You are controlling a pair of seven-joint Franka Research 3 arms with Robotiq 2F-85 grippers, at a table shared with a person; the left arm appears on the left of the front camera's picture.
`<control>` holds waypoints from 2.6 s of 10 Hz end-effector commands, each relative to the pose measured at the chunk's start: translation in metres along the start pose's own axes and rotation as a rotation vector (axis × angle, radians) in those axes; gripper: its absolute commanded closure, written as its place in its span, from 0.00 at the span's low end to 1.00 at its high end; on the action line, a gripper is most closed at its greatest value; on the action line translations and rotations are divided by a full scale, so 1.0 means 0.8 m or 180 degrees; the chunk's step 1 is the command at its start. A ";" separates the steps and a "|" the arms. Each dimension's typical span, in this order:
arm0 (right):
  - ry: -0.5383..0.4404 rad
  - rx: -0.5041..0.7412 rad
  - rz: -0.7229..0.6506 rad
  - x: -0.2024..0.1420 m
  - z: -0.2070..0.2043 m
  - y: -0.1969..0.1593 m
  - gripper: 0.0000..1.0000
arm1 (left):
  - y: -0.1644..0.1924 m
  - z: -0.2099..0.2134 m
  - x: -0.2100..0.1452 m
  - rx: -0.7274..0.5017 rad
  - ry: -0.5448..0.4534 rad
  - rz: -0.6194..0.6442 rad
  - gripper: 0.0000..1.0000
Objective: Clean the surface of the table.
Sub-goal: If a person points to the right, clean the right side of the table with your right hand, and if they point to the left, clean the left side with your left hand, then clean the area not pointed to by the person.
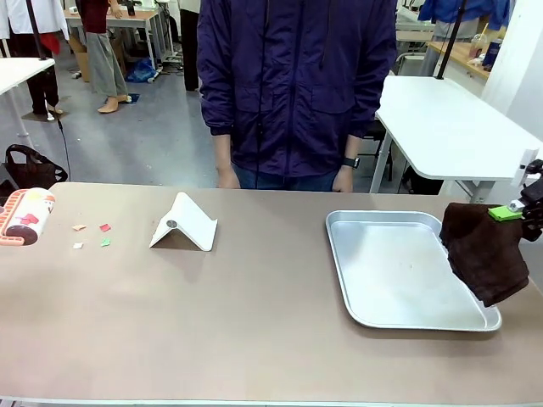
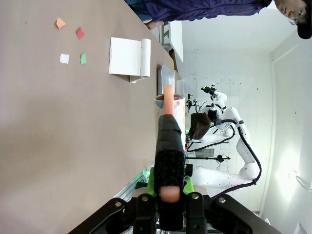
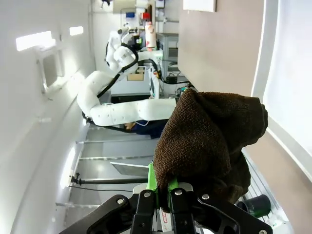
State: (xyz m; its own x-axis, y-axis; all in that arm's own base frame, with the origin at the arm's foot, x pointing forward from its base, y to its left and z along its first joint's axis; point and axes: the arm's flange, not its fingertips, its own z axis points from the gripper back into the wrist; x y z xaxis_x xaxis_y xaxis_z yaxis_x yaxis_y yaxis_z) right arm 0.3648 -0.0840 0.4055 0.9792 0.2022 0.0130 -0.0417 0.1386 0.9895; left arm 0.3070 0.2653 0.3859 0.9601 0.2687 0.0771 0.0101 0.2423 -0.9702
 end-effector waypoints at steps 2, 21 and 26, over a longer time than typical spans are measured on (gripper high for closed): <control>-0.0005 0.0014 -0.0011 0.000 0.001 0.000 0.92 | -0.005 0.000 0.000 -0.0025 -0.0012 -0.0015 1.00; -0.0005 0.0014 -0.0011 0.000 0.001 0.000 0.92 | -0.019 -0.011 -0.001 0.0428 -0.0064 -0.0097 0.78; -0.0005 0.0014 -0.0011 0.000 0.001 0.000 0.92 | -0.041 -0.048 0.051 0.1722 -0.0260 0.0185 0.78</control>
State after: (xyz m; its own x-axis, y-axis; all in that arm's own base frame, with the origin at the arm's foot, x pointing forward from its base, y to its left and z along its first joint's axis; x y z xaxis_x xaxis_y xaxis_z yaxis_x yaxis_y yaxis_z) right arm 0.3655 -0.0842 0.4026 0.9794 0.2017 0.0055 -0.0338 0.1370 0.9900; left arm 0.3555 0.2431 0.4171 0.9241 0.3572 0.1359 -0.1373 0.6422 -0.7542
